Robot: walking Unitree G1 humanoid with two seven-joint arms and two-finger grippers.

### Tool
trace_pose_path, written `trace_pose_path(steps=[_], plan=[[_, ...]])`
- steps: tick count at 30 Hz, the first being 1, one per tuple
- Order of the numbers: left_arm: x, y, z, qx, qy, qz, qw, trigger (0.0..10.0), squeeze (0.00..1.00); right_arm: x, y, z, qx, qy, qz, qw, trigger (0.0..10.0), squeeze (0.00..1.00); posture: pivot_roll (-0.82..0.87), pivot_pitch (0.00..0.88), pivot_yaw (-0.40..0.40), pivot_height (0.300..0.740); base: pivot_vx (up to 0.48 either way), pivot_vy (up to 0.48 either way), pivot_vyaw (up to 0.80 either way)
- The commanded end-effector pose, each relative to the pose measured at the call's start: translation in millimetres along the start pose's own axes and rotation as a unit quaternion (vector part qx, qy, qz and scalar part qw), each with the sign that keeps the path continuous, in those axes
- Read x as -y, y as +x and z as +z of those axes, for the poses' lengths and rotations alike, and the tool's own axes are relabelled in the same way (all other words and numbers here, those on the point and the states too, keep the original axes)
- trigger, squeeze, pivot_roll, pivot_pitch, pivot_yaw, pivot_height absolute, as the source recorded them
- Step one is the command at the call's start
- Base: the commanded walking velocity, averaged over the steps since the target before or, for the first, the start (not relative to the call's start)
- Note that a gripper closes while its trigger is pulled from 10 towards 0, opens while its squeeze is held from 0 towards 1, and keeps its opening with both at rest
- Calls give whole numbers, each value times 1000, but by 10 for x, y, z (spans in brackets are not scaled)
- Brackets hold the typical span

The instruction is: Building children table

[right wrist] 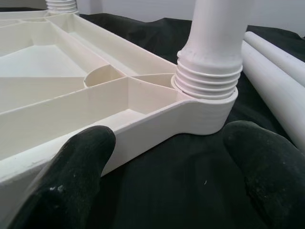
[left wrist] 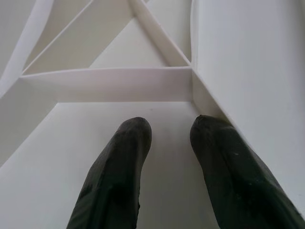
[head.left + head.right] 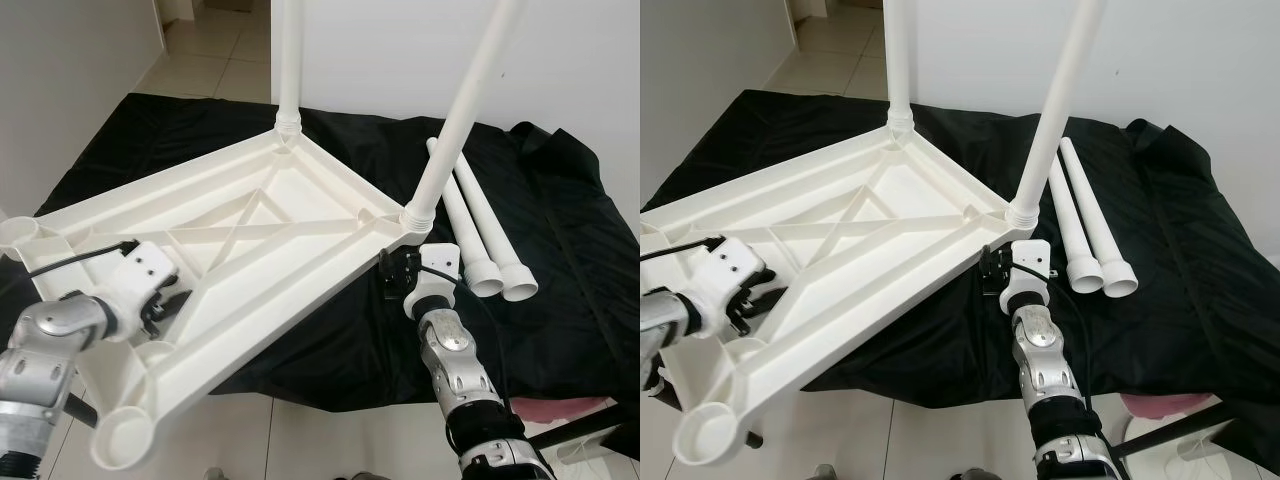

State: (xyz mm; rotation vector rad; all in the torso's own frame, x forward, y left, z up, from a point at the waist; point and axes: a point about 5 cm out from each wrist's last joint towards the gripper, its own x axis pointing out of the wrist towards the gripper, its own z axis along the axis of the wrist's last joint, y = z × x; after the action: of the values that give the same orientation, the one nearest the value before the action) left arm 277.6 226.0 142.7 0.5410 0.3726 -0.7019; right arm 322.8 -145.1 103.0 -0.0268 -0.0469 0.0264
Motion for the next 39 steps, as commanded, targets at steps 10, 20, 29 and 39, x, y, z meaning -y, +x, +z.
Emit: trace_pose_path(steps=[10,20,29,39], plan=[[486,249,297,36,36,-118,992,10000,0,-52,229,-72,-56,-23,38,997,10000,0,56,21,-48,740,0,0,0],[670,430,616,78,62,-150,984,10000,0,-305,401,26,-49,-21,118,992,10000,0,43,8,-35,740,0,0,0],[623,469,705,92,59,-137,984,10000,0,-319,406,9,-48,-2,128,991,10000,0,35,7,-30,740,0,0,0],[784,497,883,125,53,-184,973,10000,0,-396,398,-13,-50,37,156,986,10000,0,29,9,-26,740,0,0,0]])
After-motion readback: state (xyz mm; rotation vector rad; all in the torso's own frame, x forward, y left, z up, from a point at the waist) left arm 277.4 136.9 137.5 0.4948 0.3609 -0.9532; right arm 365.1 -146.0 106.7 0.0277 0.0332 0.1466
